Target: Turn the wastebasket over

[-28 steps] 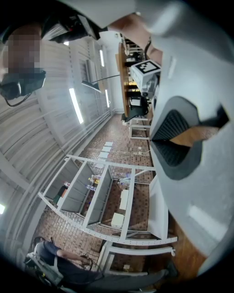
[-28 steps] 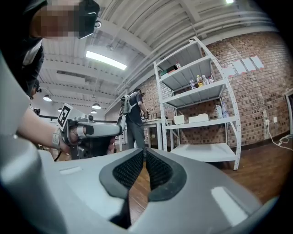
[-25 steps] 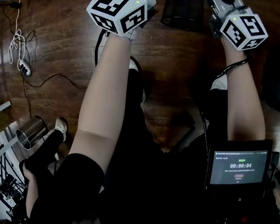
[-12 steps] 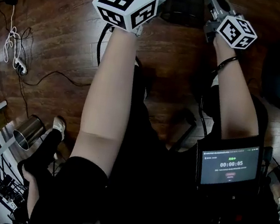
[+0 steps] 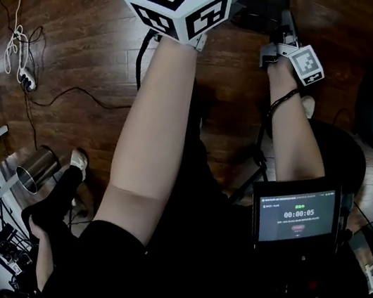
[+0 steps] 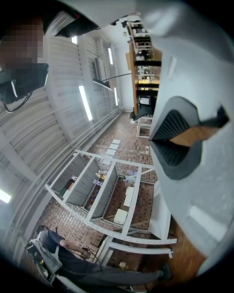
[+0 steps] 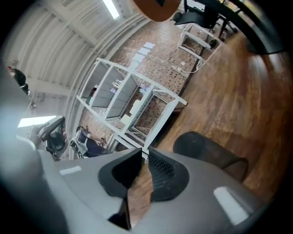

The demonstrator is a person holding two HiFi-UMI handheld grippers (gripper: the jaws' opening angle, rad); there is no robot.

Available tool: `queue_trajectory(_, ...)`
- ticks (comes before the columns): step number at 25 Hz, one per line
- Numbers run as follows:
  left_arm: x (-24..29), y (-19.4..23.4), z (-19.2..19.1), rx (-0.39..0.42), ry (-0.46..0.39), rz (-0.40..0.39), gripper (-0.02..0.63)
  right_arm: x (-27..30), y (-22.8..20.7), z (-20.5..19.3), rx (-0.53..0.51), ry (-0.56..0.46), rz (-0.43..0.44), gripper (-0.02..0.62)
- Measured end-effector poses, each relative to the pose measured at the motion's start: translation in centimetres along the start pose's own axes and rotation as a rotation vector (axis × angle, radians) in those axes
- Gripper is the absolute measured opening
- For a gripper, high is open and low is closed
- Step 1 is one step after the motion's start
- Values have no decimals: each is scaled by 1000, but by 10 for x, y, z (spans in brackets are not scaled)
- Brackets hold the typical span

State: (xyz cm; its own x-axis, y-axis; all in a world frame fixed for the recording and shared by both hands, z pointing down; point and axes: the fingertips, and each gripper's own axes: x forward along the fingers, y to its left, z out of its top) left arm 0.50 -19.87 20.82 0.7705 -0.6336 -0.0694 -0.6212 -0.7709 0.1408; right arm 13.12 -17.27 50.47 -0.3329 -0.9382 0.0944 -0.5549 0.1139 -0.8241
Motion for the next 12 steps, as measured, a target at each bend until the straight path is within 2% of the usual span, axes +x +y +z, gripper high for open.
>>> queue_trajectory(5, -1, 4, -8, -48, -8, -17, 0, -19, -50, -35, 192, -91, -83, 63)
queue_trajectory(8, -1, 0, -11, -42, 5, -23, 0, -30, -72, -56, 259, -113, -124, 81)
queue_trajectory(12, -1, 6, -5, -67, -25, -10, 0, -31, -99, -77, 350, -131, -144, 133)
